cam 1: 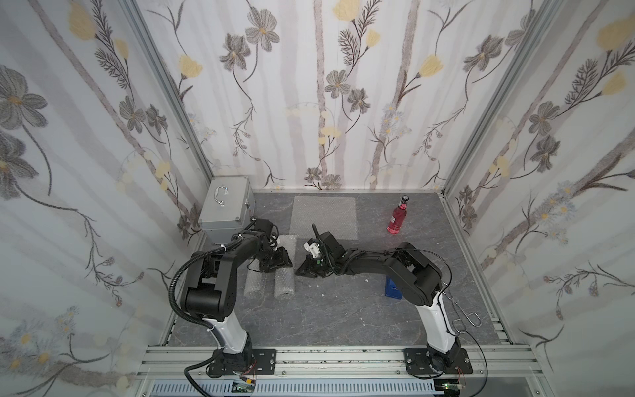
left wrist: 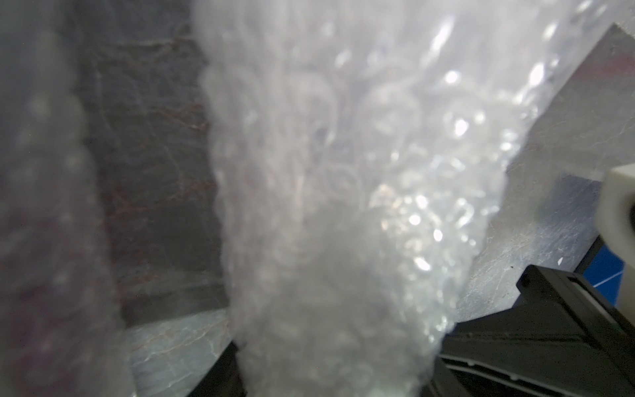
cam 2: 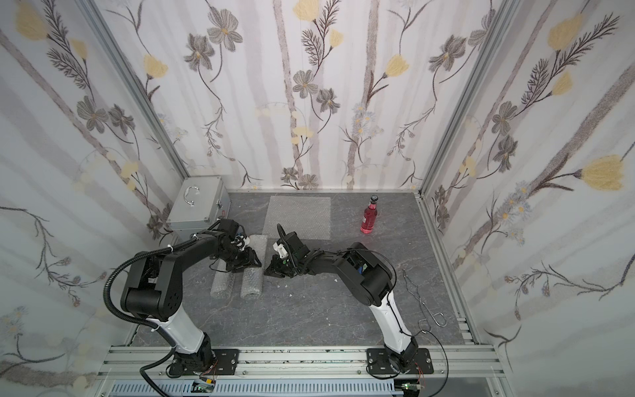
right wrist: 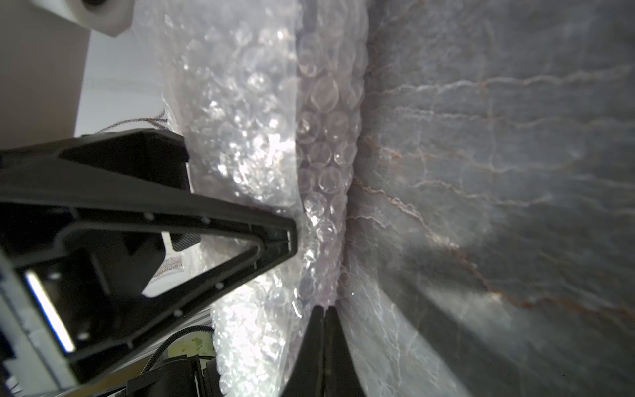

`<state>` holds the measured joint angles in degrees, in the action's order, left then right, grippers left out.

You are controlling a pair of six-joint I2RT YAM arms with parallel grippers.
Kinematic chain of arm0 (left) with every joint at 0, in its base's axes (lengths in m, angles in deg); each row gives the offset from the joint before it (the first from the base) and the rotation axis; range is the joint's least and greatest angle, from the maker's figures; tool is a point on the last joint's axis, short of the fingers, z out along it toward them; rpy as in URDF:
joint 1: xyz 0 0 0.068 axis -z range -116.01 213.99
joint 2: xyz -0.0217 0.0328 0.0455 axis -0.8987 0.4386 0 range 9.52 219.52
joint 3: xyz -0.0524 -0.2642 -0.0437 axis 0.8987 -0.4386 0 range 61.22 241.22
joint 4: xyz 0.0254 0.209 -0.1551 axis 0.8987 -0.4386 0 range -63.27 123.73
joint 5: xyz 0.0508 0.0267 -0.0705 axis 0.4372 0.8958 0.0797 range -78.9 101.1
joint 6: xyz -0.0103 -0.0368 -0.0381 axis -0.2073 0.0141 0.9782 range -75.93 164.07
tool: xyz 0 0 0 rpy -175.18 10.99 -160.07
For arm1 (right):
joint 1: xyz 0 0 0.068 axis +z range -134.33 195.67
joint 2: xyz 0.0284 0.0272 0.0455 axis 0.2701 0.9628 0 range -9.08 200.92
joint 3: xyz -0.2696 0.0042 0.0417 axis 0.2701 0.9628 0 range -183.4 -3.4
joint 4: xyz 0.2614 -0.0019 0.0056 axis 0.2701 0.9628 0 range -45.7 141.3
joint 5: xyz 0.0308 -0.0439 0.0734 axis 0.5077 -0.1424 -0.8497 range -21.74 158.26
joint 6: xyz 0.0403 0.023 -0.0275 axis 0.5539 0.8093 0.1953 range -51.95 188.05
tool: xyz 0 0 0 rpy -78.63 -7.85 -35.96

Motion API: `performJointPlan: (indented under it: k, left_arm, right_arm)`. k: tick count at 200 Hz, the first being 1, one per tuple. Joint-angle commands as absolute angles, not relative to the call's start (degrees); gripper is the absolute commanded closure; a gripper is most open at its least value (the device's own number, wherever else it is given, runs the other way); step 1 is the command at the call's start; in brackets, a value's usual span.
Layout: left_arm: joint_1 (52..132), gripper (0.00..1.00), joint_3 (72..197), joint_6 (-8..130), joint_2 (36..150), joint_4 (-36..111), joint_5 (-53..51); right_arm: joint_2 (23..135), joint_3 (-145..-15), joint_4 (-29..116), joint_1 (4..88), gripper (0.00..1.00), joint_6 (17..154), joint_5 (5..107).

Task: Wrap wine bottles in bubble wrap
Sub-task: Adjust the tape on the bubble wrap.

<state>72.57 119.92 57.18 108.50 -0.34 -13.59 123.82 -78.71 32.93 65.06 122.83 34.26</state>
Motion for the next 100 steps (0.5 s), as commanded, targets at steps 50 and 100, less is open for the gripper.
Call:
performJointPlan:
  k: [50, 100]
  left_arm:
    - [72.6, 0.55, 119.3, 58.1, 108.7, 0.6, -12.8]
    - [72.6, 0.55, 119.2, 58.5, 108.7, 0.9, -13.2]
  right_arm:
    - [127.8, -84.2, 32.8, 65.7, 1.0, 123.5, 32.9]
    - [130.9, -89.1, 35.3, 66.6, 1.0, 123.3, 31.5]
